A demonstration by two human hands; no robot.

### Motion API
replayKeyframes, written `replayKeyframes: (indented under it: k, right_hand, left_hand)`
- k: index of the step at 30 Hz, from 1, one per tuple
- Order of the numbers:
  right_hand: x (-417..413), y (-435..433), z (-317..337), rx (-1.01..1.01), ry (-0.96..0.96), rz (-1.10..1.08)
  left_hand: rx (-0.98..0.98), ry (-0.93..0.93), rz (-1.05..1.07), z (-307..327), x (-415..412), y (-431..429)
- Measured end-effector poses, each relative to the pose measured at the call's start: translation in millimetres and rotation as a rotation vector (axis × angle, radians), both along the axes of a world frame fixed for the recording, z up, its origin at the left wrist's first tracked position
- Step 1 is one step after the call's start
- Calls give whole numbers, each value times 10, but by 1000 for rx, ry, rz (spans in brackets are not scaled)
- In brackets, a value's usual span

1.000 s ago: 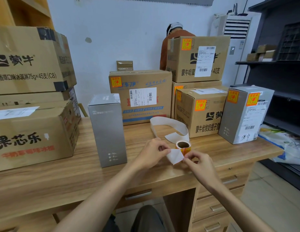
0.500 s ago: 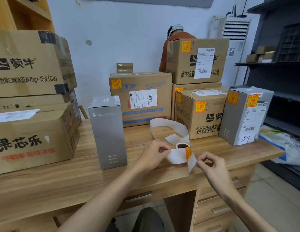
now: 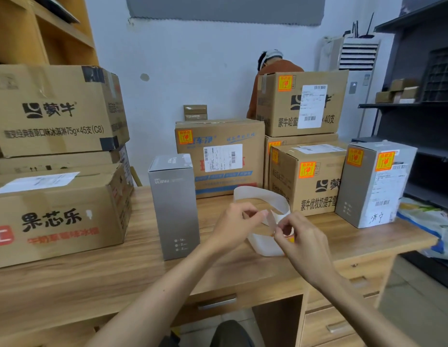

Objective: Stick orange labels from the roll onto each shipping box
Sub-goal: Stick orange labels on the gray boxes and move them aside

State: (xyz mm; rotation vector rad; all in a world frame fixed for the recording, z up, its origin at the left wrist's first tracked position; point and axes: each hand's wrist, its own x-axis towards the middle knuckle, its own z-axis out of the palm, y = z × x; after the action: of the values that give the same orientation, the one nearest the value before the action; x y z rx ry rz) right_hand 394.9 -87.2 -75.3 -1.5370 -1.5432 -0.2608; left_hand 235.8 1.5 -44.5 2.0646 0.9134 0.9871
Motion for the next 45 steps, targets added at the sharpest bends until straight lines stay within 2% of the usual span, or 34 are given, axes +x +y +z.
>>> replayKeyframes:
  k: [4, 9, 12, 15, 18, 24, 27, 32, 35, 45]
  right_hand:
    - [-212, 93, 92, 98, -204, -23]
    - [-419, 127, 212, 170, -296, 42]
    - [-496, 151, 322, 140, -135, 126]
    - [-599, 256, 445, 103, 186, 249]
    - [-772, 379, 578, -38, 482, 435]
    - [-1146, 547, 740, -124, 648, 610]
    - [-1321, 642, 794, -123, 573, 579]
    - [-1548, 762, 837, -71, 291, 379]
    - [-1648, 779, 863, -22, 195, 305]
    - [-1752, 891, 859, 14, 135, 225]
  left_hand:
    - [14, -40, 50, 138, -79, -81]
    - [68, -62, 144, 251, -350, -138]
    - [143, -37, 169, 343, -613, -151]
    - [195, -25, 164, 430, -910, -123]
    - [225, -68, 181, 492, -1154, -113]
    - [212, -73, 267, 565, -1554, -127]
    - [245, -80, 360, 569, -1694, -95]
    - [245, -66, 591, 536, -1791, 42]
    - [269, -56, 675, 542, -1774, 73]
    - [357, 42, 767, 568, -1762, 117]
